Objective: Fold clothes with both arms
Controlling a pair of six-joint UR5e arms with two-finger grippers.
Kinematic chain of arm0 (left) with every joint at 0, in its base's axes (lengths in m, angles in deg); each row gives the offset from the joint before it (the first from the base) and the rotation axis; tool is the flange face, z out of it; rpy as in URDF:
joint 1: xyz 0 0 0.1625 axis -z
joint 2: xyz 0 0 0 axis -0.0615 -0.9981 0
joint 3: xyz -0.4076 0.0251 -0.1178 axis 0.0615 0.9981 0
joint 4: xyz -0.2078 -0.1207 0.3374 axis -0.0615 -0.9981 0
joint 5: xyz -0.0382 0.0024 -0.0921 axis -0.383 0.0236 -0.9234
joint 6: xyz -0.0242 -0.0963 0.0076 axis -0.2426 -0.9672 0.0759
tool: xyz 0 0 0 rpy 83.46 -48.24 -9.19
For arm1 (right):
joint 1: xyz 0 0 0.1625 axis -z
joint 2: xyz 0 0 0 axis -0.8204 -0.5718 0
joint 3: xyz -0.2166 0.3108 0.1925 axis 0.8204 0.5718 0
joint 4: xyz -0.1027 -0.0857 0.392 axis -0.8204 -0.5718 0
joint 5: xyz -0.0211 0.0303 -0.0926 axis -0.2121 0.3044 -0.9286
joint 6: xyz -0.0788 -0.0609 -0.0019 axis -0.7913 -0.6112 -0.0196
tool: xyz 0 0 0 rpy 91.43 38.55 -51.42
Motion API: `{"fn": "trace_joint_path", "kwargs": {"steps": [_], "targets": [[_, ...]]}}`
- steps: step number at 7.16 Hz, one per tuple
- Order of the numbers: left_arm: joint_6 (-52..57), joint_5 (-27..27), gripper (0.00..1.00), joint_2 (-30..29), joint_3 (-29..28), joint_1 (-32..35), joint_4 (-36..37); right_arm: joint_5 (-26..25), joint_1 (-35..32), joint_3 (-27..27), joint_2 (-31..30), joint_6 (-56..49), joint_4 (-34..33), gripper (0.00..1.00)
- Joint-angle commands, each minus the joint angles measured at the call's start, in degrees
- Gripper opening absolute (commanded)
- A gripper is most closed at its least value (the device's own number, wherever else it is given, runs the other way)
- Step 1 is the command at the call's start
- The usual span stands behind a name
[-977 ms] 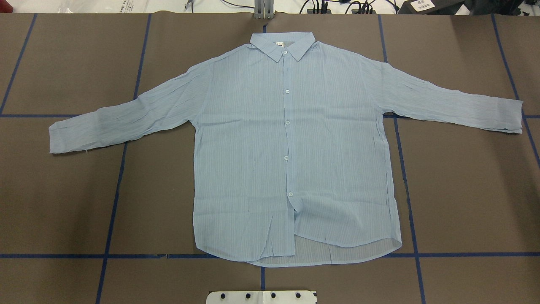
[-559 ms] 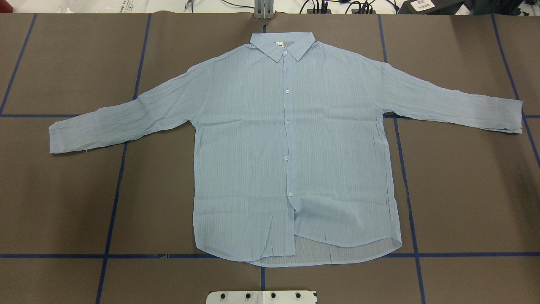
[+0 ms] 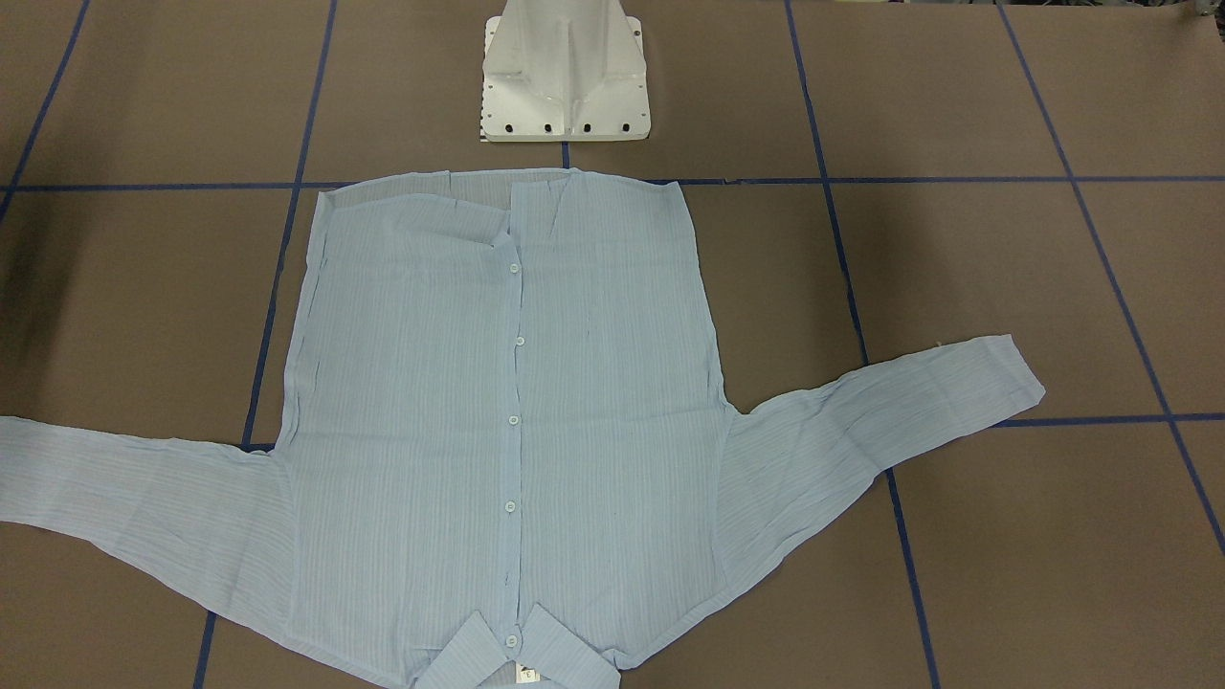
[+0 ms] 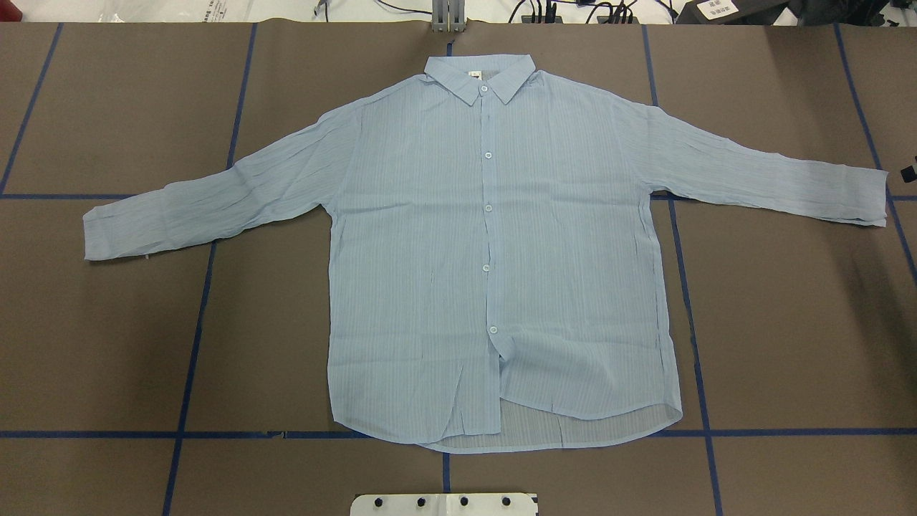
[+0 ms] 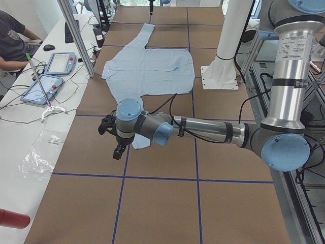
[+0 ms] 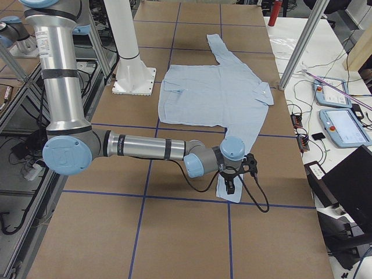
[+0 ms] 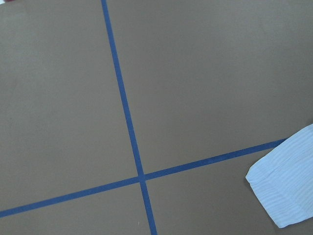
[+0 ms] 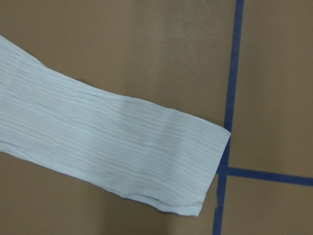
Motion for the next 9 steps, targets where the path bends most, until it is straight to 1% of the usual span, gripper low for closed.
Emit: {"fn": "trace_joint_path", "kwargs": {"steps": [1, 2, 3, 6, 7, 8, 9], "targets": [[-0.16, 0.13, 1.00, -0.07, -0.36, -0.33, -1.56, -1.54, 1.63, 7.77, 3.07, 2.53, 8.84, 1.00], [-0.16, 0.04, 1.00, -0.07, -0.45, -0.33, -1.73, -4.59, 2.34, 8.22, 2.72, 2.54, 8.95, 1.00], [-0.07, 0.13, 1.00, -0.07, -0.54, -0.33, -1.82, -5.66, 4.17, 9.01, 2.46, 2.54, 8.95, 1.00], [-0.07, 0.04, 1.00, -0.16, -0.80, -0.33, -1.91, -6.03, 7.87, 11.55, 2.54, 2.54, 8.77, 0.99], [-0.07, 0.04, 1.00, -0.24, -0.80, -0.33, -1.91, -5.94, 7.88, 11.74, 2.28, 2.54, 8.77, 0.98], [-0.07, -0.05, 1.00, -0.24, -0.63, -0.33, -2.00, -5.94, 7.88, 11.65, 2.02, 2.54, 8.77, 0.95], [-0.07, -0.05, 1.00, -0.24, -0.45, -0.33, -2.00, -5.94, 7.88, 11.74, 2.02, 2.54, 8.60, 0.78]]}}
